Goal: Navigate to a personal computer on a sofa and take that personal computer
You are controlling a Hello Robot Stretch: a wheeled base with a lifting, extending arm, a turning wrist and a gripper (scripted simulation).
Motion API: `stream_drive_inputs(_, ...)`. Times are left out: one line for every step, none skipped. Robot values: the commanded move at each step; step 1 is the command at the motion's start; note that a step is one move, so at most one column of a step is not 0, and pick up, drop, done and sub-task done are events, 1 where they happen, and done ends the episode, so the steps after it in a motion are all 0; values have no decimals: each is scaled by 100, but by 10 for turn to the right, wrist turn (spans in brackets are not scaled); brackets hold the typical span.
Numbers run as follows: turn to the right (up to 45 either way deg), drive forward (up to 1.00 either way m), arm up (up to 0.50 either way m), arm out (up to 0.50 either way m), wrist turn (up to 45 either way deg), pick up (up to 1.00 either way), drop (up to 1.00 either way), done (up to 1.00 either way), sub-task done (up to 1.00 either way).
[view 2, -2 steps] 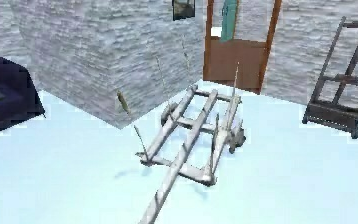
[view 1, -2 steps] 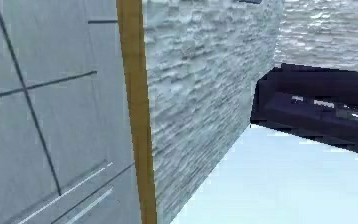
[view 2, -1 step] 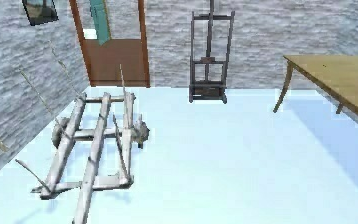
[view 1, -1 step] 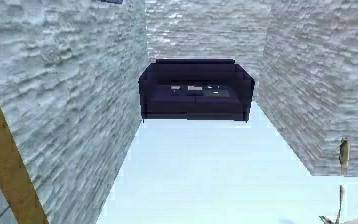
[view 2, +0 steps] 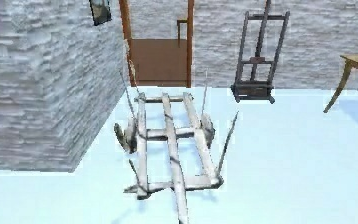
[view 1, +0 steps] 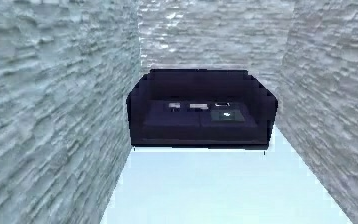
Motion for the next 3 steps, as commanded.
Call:
stream_drive_inputs(90,0,0,0,0,0,0,0,0)
stream_drive_inputs(0,100,0,0,0,0,0,0,0)
stream_drive_inputs(30,0,0,0,0,0,0,0,0)
